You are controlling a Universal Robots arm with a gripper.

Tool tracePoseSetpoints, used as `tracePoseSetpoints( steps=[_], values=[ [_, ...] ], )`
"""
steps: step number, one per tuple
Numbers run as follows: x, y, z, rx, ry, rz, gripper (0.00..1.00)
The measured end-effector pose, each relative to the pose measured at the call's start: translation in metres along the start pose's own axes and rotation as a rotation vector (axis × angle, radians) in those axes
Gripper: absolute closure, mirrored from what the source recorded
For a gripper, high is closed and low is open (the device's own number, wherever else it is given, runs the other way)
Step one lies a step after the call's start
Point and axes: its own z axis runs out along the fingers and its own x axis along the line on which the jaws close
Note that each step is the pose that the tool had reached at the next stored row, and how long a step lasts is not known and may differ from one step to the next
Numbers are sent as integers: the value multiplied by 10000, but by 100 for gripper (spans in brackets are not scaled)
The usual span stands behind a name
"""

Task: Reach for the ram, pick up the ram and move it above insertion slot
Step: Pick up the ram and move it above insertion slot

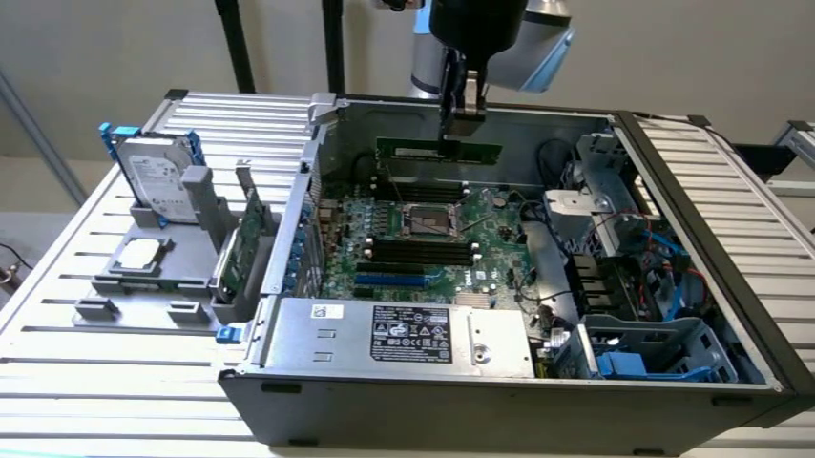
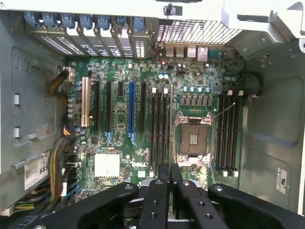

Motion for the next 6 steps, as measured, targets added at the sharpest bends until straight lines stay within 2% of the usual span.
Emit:
tracePoseSetpoints(
  steps=[6],
  values=[
    [0,0,0,0,1,1,87]
  ],
)
